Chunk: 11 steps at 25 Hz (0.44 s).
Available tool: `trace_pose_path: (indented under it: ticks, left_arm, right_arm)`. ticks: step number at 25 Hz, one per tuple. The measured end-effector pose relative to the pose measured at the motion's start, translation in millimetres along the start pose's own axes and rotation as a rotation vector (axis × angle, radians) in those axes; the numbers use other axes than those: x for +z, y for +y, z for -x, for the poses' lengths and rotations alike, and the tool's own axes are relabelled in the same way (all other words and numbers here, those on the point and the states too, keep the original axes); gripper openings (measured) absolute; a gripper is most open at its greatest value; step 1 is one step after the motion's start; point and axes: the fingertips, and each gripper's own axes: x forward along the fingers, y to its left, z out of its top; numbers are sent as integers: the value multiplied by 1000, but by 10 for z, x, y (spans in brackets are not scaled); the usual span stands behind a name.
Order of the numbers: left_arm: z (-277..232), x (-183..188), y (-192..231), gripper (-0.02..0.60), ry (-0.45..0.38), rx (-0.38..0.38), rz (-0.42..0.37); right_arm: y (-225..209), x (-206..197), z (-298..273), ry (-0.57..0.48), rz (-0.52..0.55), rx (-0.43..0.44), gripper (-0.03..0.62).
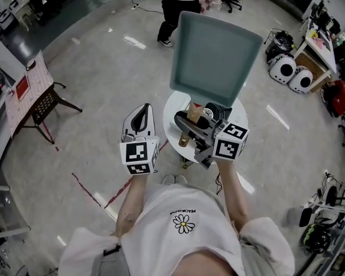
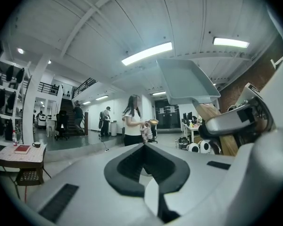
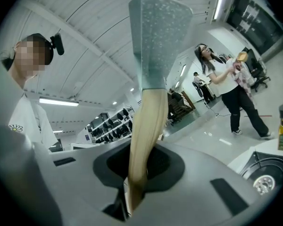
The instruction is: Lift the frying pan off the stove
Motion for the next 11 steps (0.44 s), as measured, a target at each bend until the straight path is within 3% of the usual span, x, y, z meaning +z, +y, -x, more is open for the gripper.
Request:
trace_pose_path:
  ticks: [11]
  left_arm:
    - [81, -115, -4, 0, -2, -1, 1]
  right_arm:
    - [57, -108, 40, 10, 23, -6, 44]
